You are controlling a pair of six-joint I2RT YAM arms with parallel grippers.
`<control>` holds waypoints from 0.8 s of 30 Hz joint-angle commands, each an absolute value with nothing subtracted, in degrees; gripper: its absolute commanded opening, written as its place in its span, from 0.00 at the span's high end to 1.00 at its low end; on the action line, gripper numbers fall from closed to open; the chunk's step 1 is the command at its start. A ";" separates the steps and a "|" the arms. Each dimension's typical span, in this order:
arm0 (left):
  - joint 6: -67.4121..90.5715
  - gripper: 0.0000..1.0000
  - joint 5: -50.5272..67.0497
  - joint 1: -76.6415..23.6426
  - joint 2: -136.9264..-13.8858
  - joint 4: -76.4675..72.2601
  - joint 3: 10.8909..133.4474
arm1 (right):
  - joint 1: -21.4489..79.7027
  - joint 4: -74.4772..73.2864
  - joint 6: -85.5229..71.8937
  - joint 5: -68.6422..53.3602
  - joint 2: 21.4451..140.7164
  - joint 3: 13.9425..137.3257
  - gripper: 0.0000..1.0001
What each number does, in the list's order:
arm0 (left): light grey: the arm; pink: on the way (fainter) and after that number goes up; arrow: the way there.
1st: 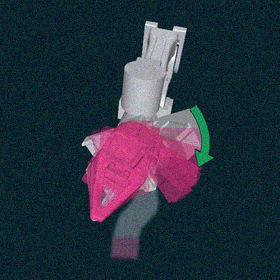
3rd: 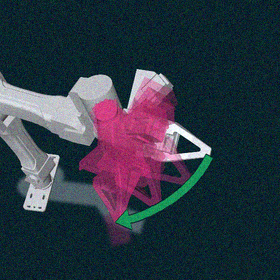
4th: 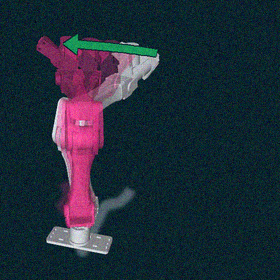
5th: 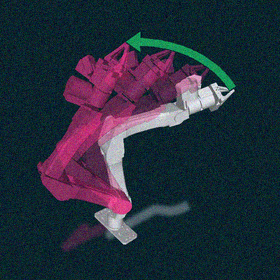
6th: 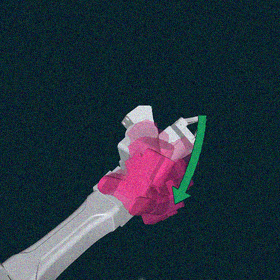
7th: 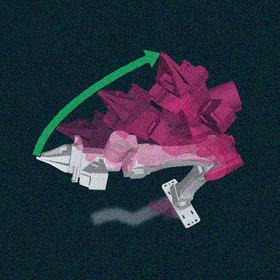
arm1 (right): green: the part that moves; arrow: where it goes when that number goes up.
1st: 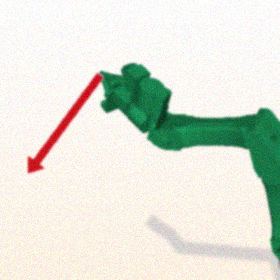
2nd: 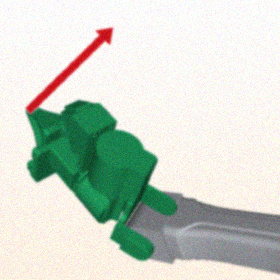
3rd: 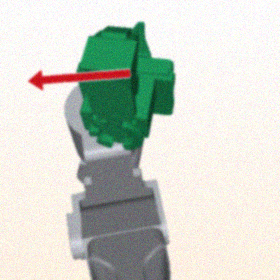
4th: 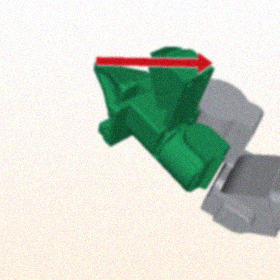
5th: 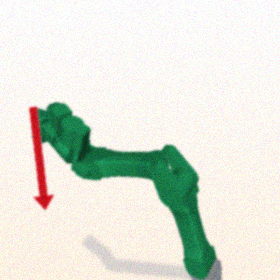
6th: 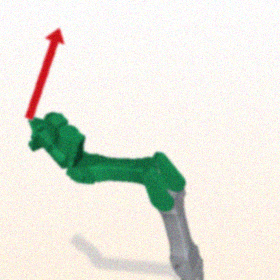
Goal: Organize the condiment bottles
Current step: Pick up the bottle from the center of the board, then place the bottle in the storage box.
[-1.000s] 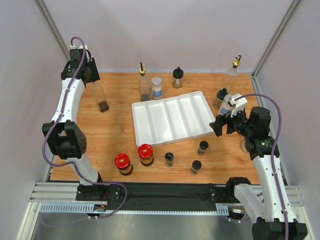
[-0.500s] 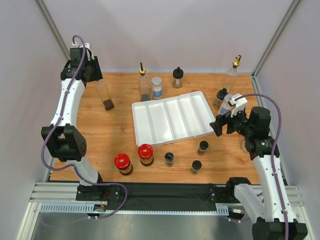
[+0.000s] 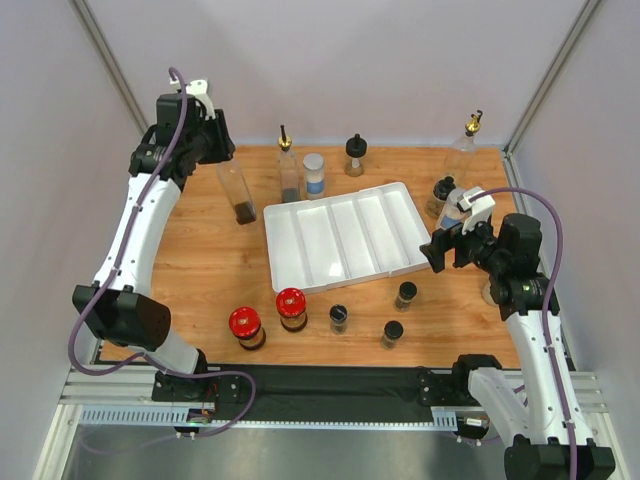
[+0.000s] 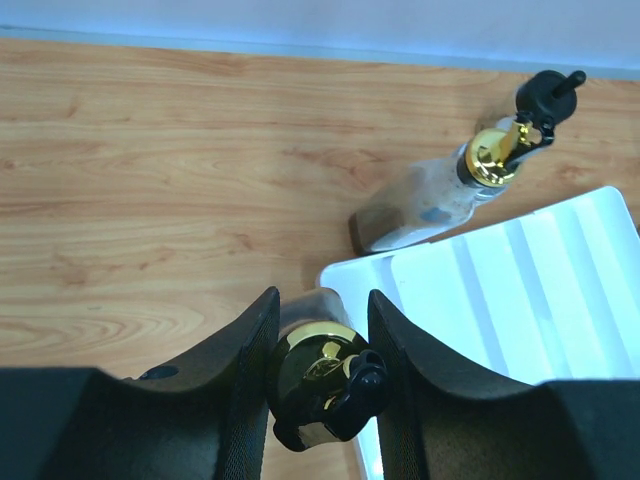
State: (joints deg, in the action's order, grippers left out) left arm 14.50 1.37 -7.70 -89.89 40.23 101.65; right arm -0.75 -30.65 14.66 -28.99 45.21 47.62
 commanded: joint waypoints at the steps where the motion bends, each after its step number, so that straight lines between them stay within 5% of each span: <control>1: 16.35 1.00 3.07 -9.40 -86.92 38.06 102.04 | -0.44 -29.27 15.38 -28.65 44.12 47.20 0.00; 24: 17.49 1.00 4.31 -17.14 -95.09 37.09 106.61 | -0.44 -29.18 15.56 -28.04 44.38 47.02 0.00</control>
